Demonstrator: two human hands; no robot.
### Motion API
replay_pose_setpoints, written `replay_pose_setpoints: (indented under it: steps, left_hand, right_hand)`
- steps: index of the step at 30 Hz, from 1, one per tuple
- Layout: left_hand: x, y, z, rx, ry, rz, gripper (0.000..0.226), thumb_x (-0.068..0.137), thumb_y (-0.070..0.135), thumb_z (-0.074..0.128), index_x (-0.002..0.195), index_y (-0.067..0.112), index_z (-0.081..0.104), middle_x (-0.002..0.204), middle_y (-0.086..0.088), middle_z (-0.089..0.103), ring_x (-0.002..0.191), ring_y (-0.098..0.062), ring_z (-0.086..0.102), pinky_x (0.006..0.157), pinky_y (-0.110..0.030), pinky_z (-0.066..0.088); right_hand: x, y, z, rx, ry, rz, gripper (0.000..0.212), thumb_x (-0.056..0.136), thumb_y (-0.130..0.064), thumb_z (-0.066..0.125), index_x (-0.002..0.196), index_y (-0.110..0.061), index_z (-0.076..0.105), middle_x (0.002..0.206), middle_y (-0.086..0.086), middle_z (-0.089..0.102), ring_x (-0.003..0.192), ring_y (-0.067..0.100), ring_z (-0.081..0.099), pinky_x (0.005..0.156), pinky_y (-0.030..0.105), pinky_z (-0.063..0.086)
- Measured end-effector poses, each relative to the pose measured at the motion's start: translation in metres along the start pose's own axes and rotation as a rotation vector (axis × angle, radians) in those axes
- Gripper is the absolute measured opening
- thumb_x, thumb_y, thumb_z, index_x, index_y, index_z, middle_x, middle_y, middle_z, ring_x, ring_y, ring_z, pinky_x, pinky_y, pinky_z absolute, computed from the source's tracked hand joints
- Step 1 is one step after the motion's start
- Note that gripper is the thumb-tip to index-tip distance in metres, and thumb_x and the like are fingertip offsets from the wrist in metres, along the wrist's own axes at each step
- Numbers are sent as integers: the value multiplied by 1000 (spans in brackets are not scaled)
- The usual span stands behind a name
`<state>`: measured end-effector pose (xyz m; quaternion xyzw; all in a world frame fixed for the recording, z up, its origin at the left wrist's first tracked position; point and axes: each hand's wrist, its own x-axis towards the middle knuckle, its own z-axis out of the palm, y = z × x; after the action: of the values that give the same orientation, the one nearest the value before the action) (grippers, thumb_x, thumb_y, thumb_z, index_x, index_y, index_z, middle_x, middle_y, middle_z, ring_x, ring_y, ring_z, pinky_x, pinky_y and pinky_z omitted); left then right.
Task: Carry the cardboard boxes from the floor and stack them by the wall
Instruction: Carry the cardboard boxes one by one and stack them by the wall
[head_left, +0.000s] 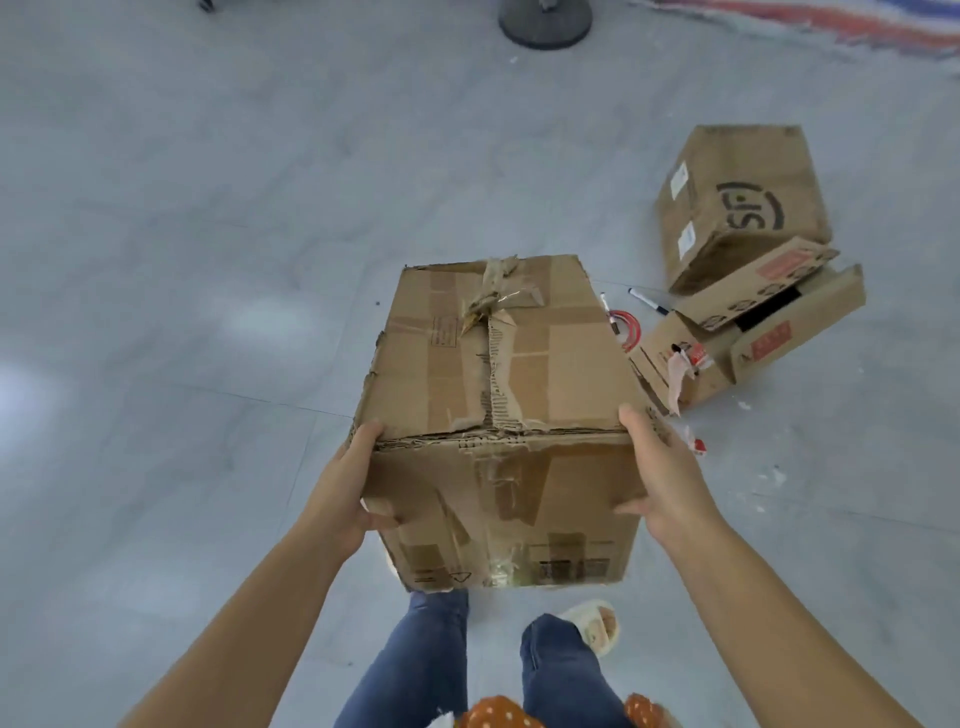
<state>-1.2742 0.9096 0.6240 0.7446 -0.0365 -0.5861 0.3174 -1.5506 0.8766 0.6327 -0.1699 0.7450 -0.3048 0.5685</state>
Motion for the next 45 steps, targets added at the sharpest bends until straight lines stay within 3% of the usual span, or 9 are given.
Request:
replay_pose_setpoints:
  steps: [7, 11, 13, 18, 24, 30, 34, 37, 45]
  left_hand:
    - [16, 81, -126, -201, 99, 86, 42, 86, 45, 58, 122, 24, 60, 121, 2, 54, 98, -14, 53, 70, -51, 56]
    - [27, 122, -179, -269, 161, 147, 43, 85, 47, 58, 121, 25, 58, 112, 10, 51, 95, -8, 50, 71, -53, 56]
    - [34, 140, -196, -304, 192, 166, 41, 84, 48, 59, 119, 26, 59, 108, 12, 51, 93, -8, 51, 69, -54, 57]
    - [58, 189, -214, -384, 232, 171, 26, 84, 46, 60, 104, 29, 60, 103, 12, 52, 89, -9, 52, 58, -44, 57]
    - [110, 271, -207, -426, 279, 176, 25, 84, 47, 61, 101, 29, 58, 104, 10, 51, 92, -12, 50, 61, -47, 57]
    - [156, 380, -189, -499, 327, 165, 23, 81, 46, 64, 94, 27, 58, 104, 8, 54, 90, -12, 52, 63, -50, 57]
    - [180, 431, -193, -605, 383, 153, 38, 83, 48, 63, 112, 24, 58, 104, 7, 54, 90, -14, 52, 61, -48, 57]
    - [200, 458, -211, -676, 410, 147, 45, 85, 47, 60, 123, 24, 54, 115, 3, 54, 99, -20, 52, 67, -52, 56]
    - [277, 536, -313, -767, 470, 157, 39, 86, 45, 59, 117, 21, 55, 102, 3, 55, 88, -16, 53, 73, -54, 55]
  right_hand:
    - [-25, -61, 162, -129, -153, -98, 12, 86, -50, 59, 95, -42, 58, 110, -10, 56, 104, 21, 49, 81, 58, 51]
    - [-35, -93, 238, -176, -233, -167, 9, 86, -50, 58, 80, -45, 57, 96, -16, 58, 87, 13, 53, 65, 45, 54]
    - [-34, -110, 269, -199, -273, -192, 10, 86, -50, 58, 80, -42, 59, 94, -14, 61, 86, 12, 55, 70, 49, 56]
    - [-16, -155, 334, -237, -337, -219, 13, 88, -50, 56, 85, -38, 55, 97, -9, 60, 88, 17, 55, 77, 53, 54]
    - [34, -233, 405, -281, -418, -240, 11, 88, -47, 57, 88, -36, 58, 106, -5, 58, 101, 25, 52, 76, 58, 53]
    - [82, -344, 475, -360, -489, -286, 11, 88, -49, 57, 87, -38, 58, 102, -14, 56, 92, 16, 53, 74, 56, 55]
    - [102, -400, 538, -413, -527, -306, 15, 88, -47, 58, 98, -35, 60, 107, -9, 58, 99, 21, 54, 73, 57, 54]
    - [105, -421, 591, -455, -593, -332, 13, 87, -46, 59, 82, -36, 64, 93, -13, 61, 87, 12, 57, 64, 48, 55]
    - [108, -447, 767, -503, -661, -350, 14, 88, -45, 60, 85, -31, 62, 94, -10, 61, 88, 14, 57, 70, 59, 54]
